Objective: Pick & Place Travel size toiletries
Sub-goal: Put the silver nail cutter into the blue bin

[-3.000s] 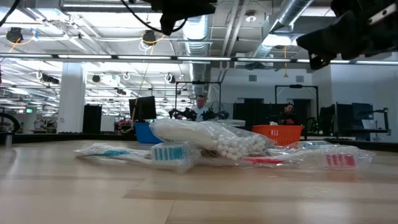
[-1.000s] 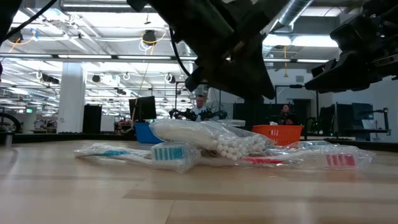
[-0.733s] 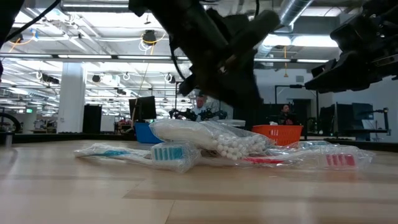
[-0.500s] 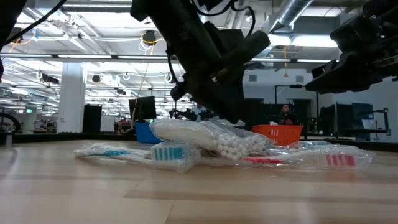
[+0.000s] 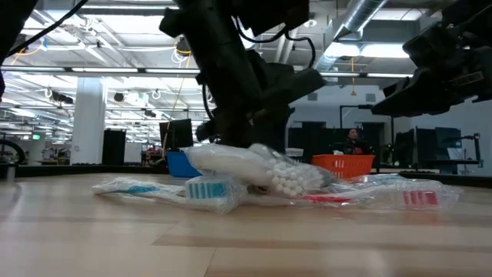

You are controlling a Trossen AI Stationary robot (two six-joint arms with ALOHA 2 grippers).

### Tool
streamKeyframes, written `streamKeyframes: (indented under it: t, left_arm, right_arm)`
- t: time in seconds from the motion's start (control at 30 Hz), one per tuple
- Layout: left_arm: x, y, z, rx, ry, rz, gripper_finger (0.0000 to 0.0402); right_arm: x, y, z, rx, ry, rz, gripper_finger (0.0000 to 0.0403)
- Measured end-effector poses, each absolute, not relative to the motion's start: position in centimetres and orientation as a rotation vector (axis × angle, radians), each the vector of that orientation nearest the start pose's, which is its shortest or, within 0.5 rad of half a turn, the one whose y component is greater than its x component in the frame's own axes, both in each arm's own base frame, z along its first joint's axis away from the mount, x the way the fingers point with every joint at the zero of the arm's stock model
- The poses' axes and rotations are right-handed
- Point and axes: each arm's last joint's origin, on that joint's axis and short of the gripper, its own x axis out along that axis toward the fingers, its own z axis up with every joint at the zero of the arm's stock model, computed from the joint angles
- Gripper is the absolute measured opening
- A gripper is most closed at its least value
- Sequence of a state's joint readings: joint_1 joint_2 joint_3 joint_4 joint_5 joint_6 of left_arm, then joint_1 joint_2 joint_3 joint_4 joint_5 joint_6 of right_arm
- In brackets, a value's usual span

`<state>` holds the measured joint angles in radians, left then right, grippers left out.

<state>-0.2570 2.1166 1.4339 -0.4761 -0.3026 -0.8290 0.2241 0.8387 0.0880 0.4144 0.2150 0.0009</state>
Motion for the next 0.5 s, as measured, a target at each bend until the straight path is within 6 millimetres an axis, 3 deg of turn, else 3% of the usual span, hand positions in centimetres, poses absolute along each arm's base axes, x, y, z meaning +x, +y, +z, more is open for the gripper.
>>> streamKeyframes:
  t: [0.2,0.37,0.5]
  left_arm:
    - [38.8,-10.0,14.7,-0.318,1.049,0.651,0.009]
    - [38.5,-10.5,18.6,-0.332,0.894,0.64,0.009]
    - [38.4,-11.0,18.9,-0.339,0.874,0.617,0.009]
  right_arm:
    - [15.2,2.6,14.6,-0.074,0.322,-0.005,0.0]
    - [15.2,2.5,14.4,-0.078,0.335,-0.013,0.0]
    - [15.2,2.3,14.4,-0.077,0.34,-0.021,0.0]
